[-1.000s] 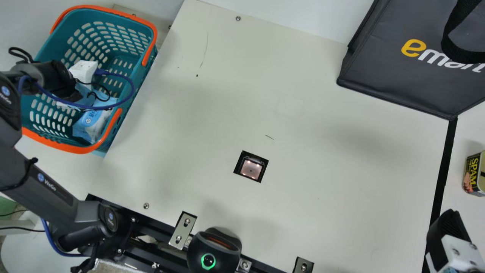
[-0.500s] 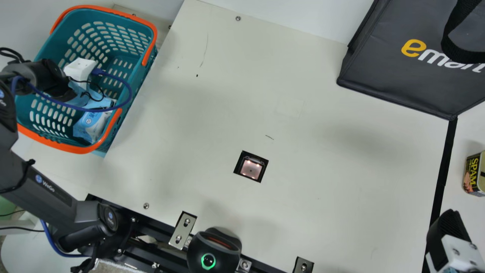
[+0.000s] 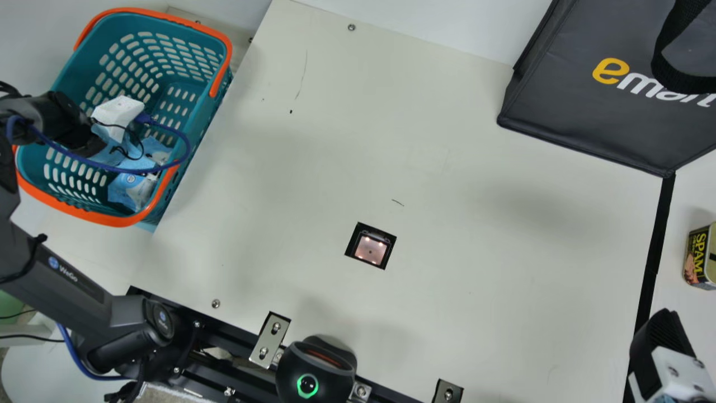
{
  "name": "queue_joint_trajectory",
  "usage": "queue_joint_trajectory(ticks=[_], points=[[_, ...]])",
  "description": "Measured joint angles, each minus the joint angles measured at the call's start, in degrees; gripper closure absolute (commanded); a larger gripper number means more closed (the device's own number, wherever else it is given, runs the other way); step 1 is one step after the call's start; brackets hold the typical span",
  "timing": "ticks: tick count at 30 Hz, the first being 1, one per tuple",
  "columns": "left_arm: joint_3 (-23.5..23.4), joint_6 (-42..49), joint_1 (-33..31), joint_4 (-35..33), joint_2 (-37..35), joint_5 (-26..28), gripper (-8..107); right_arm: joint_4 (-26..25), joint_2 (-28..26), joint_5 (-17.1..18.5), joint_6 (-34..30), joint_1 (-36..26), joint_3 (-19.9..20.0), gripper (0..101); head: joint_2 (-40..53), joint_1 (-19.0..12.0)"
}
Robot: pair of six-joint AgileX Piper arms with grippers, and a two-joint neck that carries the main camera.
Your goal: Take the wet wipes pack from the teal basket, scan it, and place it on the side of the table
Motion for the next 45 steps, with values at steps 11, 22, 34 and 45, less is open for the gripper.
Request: queue_joint_trajectory(ticks=[11,22,34,45], points=[[0.4,2.1,0.4,-0.8,1.2,-1.0,22,0.0,0.0,0.0,0.0,0.0,0.0,6,0.1,0.0],[0.4,2.3,0.4,-1.7,0.8,-1.7,96,0.0,0.0,0.0,0.0,0.0,0.0,6,0.1,0.0],[0.3,1.4,0.4,-2.9,-1.2,-1.0,107,0.0,0.0,0.0,0.0,0.0,0.0,6,0.1,0.0],[-0.1,-0.8,0.0,-4.2,-5.6,1.3,107,0.0,0.0,0.0,0.0,0.0,0.0,6,0.0,0.0]])
